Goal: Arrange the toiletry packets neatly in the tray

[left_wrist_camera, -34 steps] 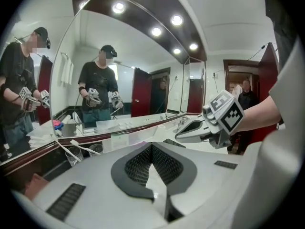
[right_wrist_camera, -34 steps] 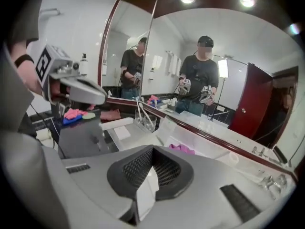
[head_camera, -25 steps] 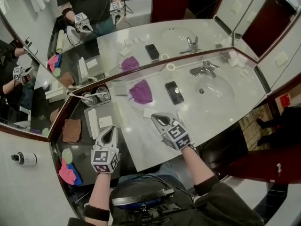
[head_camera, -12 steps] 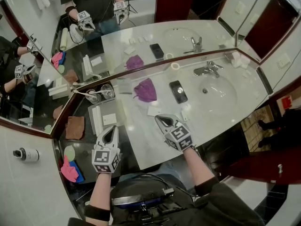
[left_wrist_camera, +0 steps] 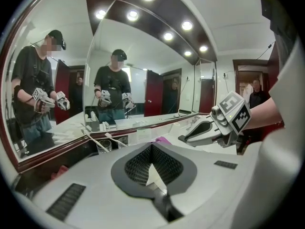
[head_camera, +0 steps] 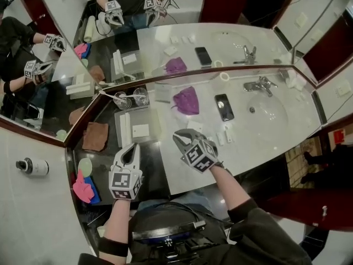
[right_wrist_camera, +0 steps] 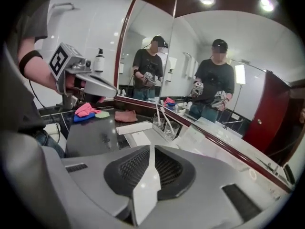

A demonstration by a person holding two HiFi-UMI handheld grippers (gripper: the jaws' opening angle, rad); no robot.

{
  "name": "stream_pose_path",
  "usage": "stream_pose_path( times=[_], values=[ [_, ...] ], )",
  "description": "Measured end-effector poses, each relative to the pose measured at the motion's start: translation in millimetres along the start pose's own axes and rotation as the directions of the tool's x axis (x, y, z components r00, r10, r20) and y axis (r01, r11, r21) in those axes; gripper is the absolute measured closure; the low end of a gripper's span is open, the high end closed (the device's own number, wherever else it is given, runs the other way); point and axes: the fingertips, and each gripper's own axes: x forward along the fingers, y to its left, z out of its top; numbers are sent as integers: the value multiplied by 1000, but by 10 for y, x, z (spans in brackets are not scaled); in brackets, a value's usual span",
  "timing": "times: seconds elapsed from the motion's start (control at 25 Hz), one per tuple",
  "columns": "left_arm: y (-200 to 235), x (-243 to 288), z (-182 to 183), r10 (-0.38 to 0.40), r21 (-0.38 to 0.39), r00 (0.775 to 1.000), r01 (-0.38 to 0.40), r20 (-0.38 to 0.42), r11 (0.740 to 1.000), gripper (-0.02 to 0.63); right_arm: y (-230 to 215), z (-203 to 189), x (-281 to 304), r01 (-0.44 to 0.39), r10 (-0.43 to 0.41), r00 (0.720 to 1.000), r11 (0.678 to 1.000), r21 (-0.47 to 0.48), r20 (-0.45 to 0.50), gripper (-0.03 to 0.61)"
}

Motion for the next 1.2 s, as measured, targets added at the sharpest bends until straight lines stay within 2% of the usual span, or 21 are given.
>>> stream_pose_path(
  times=[0.16,0.36,0.48,0.68,0.8,1.08,1.2],
  values=[
    [226,-81,-79,35,-16,999,-35,3,999,614,205,117,431,-98,91,994,989,-112,-66,470],
    [490,-142,-197,70,-42,998,-69,11,997,614,409,225,963,-206,171,971,953,-222,-166,376],
    [563,-165,-226,91,-57,996,-90,16,994,614,488,210,1245,-269,210,949,928,-258,-234,324],
    [580,-144,-353,77,-85,997,-77,7,993,614,599,128,1631,-358,258,906,890,-284,-335,243],
    [612,-133,-429,81,-105,997,-79,8,991,614,661,67,1820,-392,273,884,875,-285,-380,222],
    [698,-167,-558,102,-157,995,-101,4,982,614,698,-49,2193,-443,295,839,858,-260,-457,222],
    [763,-185,-639,102,-153,995,-101,-2,983,614,693,-106,2302,-470,313,814,849,-240,-489,222]
  ],
)
